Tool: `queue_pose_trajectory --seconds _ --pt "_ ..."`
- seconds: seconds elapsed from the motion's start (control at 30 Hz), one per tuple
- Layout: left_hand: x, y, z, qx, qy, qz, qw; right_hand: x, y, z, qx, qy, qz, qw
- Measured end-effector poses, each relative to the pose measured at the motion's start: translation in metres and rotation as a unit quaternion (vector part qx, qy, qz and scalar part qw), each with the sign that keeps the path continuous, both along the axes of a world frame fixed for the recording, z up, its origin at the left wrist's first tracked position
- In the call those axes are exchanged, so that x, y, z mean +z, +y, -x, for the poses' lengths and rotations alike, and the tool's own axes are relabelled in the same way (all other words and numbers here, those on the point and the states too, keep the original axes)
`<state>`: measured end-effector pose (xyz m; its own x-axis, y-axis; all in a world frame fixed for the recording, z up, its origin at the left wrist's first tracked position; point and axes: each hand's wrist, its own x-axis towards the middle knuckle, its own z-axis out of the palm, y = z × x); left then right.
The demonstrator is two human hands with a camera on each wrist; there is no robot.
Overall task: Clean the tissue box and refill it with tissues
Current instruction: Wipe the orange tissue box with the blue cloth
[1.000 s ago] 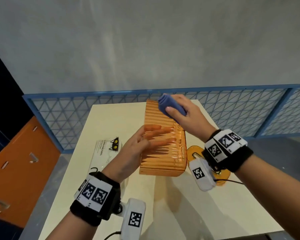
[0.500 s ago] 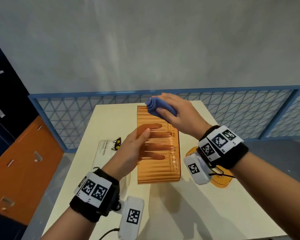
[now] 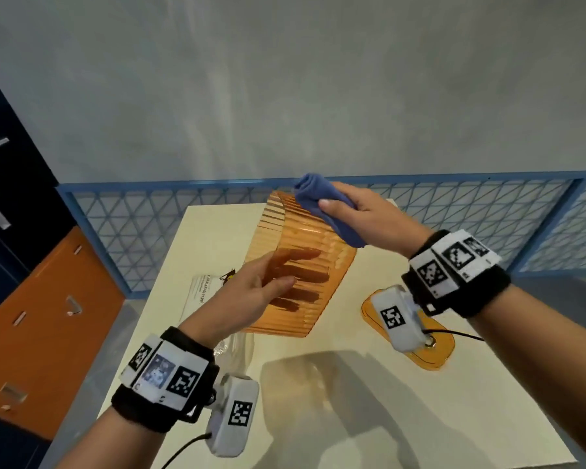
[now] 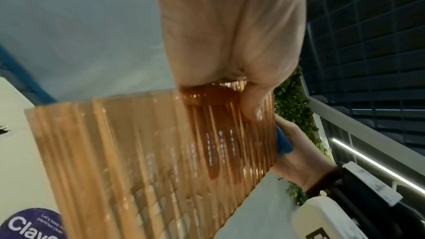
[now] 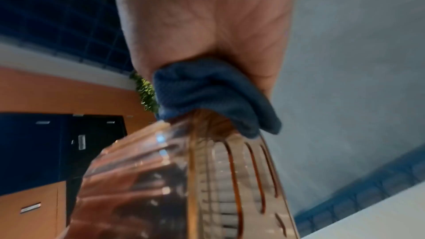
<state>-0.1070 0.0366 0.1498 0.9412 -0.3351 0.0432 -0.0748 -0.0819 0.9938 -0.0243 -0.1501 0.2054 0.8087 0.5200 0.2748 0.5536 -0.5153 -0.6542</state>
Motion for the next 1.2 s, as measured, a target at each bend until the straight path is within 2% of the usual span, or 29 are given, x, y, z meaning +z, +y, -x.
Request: queue_pose_trajectory --seconds 0.03,0.07,0.13,0.17,0.2,0.27,0.3,0.33,0.4,0.43,0.47,0.53,0.6,0.63,0.67,0.73,0.77,0.87,0.93,1.03,1.13,1.2 --pt "0.000 0.000 0.000 -0.006 0.001 0.015 1.000 0.001 -0.001 0.003 -0.007 0.007 0.009 1.000" --pt "0.001 0.006 0.002 -0.003 -0.002 0.023 1.000 -0.003 -0.002 0.008 -0.007 -0.023 0.028 0.999" --pt "-0.006 -0.009 0.005 0.025 0.015 0.003 1.000 -0.024 0.004 0.026 0.007 -0.158 0.078 0.984" --pt "-0.015 0.000 0.009 0.016 0.024 -0.053 0.998 -0.035 0.008 0.036 0.023 -0.230 0.116 0.966" --pt "-0.021 -0.001 0.010 0.052 0.054 -0.083 0.994 -0.046 0.013 0.043 0.044 -0.291 0.157 0.943" --pt "-0.023 -0.021 0.003 0.092 0.091 -0.070 0.989 -0.057 0.019 0.044 0.059 -0.350 0.223 0.908" --pt "-0.019 -0.018 0.005 0.009 0.102 -0.079 0.992 -0.055 0.019 0.040 0.053 -0.342 0.224 0.911" --pt "-0.017 -0.028 0.001 0.069 0.011 -0.101 0.992 -0.049 0.019 0.034 0.038 -0.305 0.191 0.932" --pt "-0.001 -0.015 0.005 0.041 -0.001 -0.053 0.998 -0.032 0.015 0.020 -0.003 -0.161 0.078 0.984" --pt "0.001 -0.011 0.007 0.039 0.000 -0.038 0.999 -0.026 0.012 0.014 -0.011 -0.103 0.037 0.994" --pt "0.000 -0.015 0.006 0.033 -0.003 -0.027 0.999 -0.023 0.010 0.014 -0.020 -0.083 0.024 0.996" --pt "-0.002 -0.020 0.007 0.025 -0.020 -0.040 0.999 -0.027 0.009 0.027 -0.022 -0.168 0.057 0.984" --pt "-0.004 -0.018 0.007 0.027 -0.017 -0.037 0.999 -0.040 0.005 0.040 0.013 -0.270 0.100 0.958" --pt "-0.003 -0.015 0.009 0.026 -0.022 -0.049 0.998 -0.048 0.002 0.042 0.035 -0.279 0.100 0.954" --pt "-0.003 -0.014 0.011 0.017 -0.033 -0.070 0.997 -0.050 -0.002 0.041 0.051 -0.243 0.082 0.965" --pt "-0.002 -0.014 0.016 -0.006 -0.074 -0.125 0.989 -0.044 -0.009 0.030 0.052 -0.082 0.001 0.995" --pt "-0.001 -0.012 0.017 -0.014 -0.095 -0.145 0.985 -0.038 -0.013 0.022 0.034 -0.001 -0.031 0.999" --pt "0.005 -0.004 0.018 -0.039 -0.134 -0.224 0.965 -0.023 -0.022 0.002 0.004 0.163 -0.076 0.984" --pt "0.008 -0.002 0.016 -0.039 -0.149 -0.230 0.961 -0.017 -0.022 0.001 0.008 0.212 -0.122 0.970" --pt "0.009 -0.006 0.018 -0.021 -0.104 -0.130 0.986 -0.016 -0.016 0.011 -0.043 0.208 -0.192 0.958" --pt "0.002 -0.011 0.017 -0.016 -0.052 -0.070 0.996 -0.022 -0.009 0.024 -0.080 0.129 -0.148 0.977" --pt "0.000 -0.015 0.016 -0.016 0.006 0.019 1.000 -0.028 -0.005 0.037 -0.064 0.043 -0.107 0.991"
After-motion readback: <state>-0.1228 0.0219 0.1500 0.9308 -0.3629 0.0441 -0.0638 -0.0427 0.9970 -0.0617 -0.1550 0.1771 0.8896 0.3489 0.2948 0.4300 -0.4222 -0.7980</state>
